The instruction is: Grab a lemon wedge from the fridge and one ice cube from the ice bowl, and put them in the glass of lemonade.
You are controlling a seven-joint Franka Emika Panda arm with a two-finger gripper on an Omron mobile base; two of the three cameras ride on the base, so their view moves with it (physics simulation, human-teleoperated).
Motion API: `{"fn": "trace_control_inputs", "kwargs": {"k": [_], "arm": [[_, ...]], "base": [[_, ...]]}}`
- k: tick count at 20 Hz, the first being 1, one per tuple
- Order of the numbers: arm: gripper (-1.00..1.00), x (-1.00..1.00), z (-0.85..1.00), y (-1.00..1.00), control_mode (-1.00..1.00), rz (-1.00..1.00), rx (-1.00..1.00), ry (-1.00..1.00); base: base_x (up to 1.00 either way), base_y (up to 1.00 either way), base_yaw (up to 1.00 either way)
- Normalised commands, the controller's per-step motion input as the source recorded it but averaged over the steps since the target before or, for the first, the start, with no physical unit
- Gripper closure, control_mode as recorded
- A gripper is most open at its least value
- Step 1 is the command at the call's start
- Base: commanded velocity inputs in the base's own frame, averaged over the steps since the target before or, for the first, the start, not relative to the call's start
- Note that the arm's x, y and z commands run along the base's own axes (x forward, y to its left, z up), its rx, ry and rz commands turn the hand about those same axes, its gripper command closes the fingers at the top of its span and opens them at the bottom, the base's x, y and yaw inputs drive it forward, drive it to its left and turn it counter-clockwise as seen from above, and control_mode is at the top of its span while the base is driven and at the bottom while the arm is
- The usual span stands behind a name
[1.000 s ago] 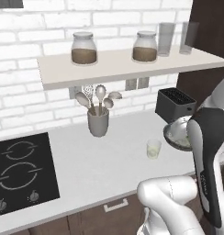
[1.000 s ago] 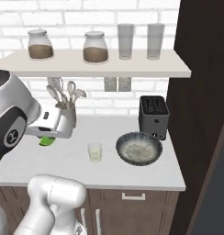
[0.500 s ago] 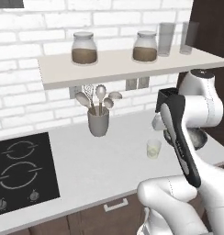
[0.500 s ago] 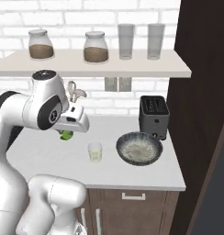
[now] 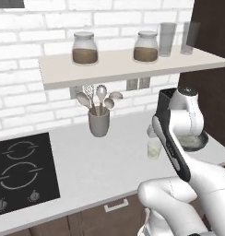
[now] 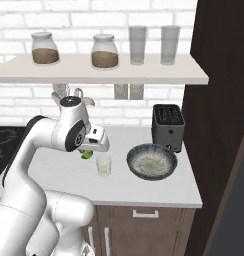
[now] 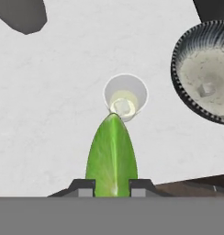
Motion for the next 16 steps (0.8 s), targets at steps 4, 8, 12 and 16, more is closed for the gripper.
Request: {"fn": "trace_control_inputs", "kwargs": {"k": [4, 8, 12, 16], "arm": [[1.0, 0.36, -0.13, -0.17, -1.0, 0.0, 0.0, 0.0], [1.0, 0.4, -0.07, 0.01, -1.0, 0.0, -0.03, 0.0], [1.0, 0.3, -0.09, 0.0, -1.0, 0.0, -0.01, 0.02], [1.0, 0.28, -0.03, 0.0, -1.0, 0.0, 0.0, 0.01]], "base": [[0.0, 0.0, 0.0], [0.0, 0.0, 0.0], [0.0, 0.0, 0.0], [0.0, 0.0, 0.0]]}}
